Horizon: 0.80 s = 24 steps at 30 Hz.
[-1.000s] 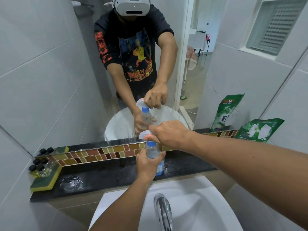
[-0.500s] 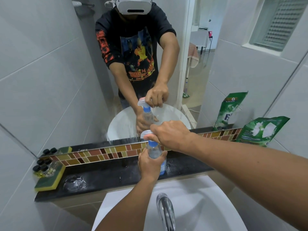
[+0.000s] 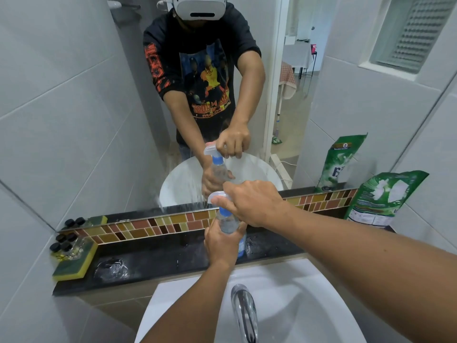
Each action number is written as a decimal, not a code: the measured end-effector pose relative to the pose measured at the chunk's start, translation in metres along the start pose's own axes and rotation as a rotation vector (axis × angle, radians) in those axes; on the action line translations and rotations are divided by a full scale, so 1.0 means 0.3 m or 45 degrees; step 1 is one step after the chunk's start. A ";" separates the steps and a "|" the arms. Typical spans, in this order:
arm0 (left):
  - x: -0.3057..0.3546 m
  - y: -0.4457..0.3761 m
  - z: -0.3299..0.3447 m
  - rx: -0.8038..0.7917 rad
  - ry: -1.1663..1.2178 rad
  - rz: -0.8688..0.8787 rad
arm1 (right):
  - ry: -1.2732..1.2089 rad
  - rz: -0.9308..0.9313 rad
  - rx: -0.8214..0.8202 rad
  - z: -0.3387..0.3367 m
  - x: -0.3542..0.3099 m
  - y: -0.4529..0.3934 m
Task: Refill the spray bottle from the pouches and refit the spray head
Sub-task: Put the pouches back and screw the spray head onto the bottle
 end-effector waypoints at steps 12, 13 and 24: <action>-0.004 0.006 0.008 -0.154 -0.204 0.042 | -0.685 0.647 -0.569 0.431 0.242 0.304; -0.006 0.007 0.006 -0.195 -0.233 0.047 | -0.756 0.640 -0.650 0.463 0.220 0.315; -0.106 -0.023 -0.073 -0.527 -0.634 -0.010 | -1.241 0.630 -0.659 0.545 0.093 0.239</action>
Point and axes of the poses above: each hand's wrist, its own y-axis away from the middle knuckle, its own z-axis out of the palm, x = y × z, the point moved 9 cm from there along -y, towards the middle knuckle, and after that the axes turned 2 degrees about -z, right-handed, at the moved point
